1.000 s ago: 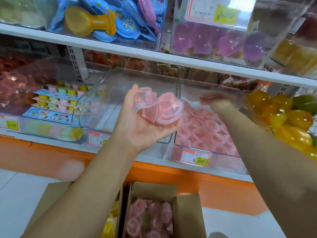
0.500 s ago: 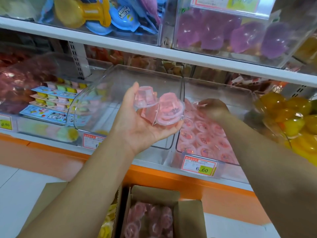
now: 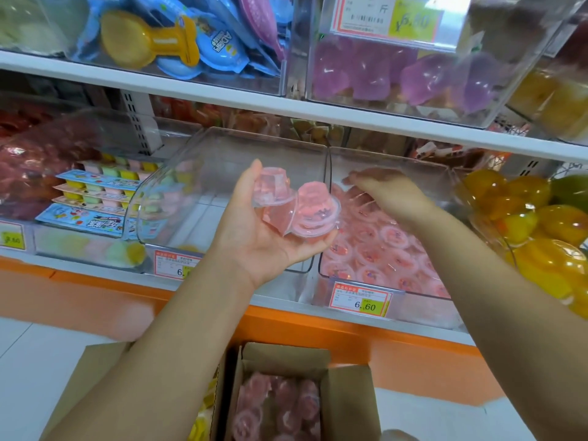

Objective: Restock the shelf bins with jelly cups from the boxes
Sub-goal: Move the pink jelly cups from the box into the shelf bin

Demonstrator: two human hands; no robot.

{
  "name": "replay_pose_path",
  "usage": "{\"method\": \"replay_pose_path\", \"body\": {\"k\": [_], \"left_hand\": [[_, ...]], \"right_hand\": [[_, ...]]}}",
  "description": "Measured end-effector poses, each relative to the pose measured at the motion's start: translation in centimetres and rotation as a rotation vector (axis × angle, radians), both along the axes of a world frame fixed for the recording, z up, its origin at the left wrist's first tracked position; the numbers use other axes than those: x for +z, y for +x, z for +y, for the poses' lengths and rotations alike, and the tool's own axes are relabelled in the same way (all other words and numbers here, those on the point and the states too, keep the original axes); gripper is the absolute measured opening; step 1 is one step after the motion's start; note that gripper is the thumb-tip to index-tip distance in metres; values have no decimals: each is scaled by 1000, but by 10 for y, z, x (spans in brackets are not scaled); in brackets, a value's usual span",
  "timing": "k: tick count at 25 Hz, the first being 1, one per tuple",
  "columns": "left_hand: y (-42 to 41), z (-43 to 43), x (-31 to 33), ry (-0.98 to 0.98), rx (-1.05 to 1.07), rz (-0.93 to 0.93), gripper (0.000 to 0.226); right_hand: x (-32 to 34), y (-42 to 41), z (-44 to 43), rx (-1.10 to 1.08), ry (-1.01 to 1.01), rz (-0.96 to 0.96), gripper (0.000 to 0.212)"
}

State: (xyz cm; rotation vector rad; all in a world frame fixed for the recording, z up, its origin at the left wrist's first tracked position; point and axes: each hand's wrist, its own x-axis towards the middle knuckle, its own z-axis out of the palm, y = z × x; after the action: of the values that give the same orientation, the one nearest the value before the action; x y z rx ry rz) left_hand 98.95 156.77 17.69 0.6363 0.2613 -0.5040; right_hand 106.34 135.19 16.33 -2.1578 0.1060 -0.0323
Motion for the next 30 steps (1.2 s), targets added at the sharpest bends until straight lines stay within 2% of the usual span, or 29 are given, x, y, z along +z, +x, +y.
{"method": "replay_pose_path", "body": {"k": [2,4,5,6,8,12,14,16,17,19,20,21,23,24,25,27,30], "left_hand": [[-2,-2,2,26,-13,-25,52],[-4,-3,3,45,-24,-44,60],[-5,-4,4,50,-26,-49,62],[-7,-6,4,52,-29,-51,62],[-7,-7,5,45,-18,-35,62],[-1,-4,0,38,36,35,63],[3,-3,-2,38,40,38,63],[6,-5,-5,31,40,43,63],[9,-5,-6,27,39,46,63],[13,-5,-8,15,37,54,64],[14,-5,-8,12,38,54,63],[16,-5,-8,9,41,51,61],[17,-5,-8,7,43,39,55],[18,-5,-8,8,43,35,53],[18,-5,-8,11,44,34,51],[17,-5,-7,14,47,37,50],[15,-4,-7,22,46,35,50]], "right_hand": [[21,-39,17,264,225,23,29],[31,-62,30,433,166,-26,34],[33,-66,36,437,109,-65,34],[34,-68,40,414,83,-91,32],[32,-66,39,375,194,-104,31],[15,-33,-4,84,739,-2,42],[5,-10,-35,-73,922,39,23],[0,8,-57,-164,994,107,8],[-1,15,-65,-185,958,122,12],[-4,29,-76,-219,694,94,13],[-6,35,-80,-252,485,71,9],[-9,43,-84,-291,230,51,14],[-13,53,-86,-292,-303,42,28],[-15,55,-84,-280,-472,82,39],[-21,60,-85,-294,-561,132,46],[-31,63,-82,-357,-538,221,45],[-47,68,-79,-394,-564,234,46]]}}
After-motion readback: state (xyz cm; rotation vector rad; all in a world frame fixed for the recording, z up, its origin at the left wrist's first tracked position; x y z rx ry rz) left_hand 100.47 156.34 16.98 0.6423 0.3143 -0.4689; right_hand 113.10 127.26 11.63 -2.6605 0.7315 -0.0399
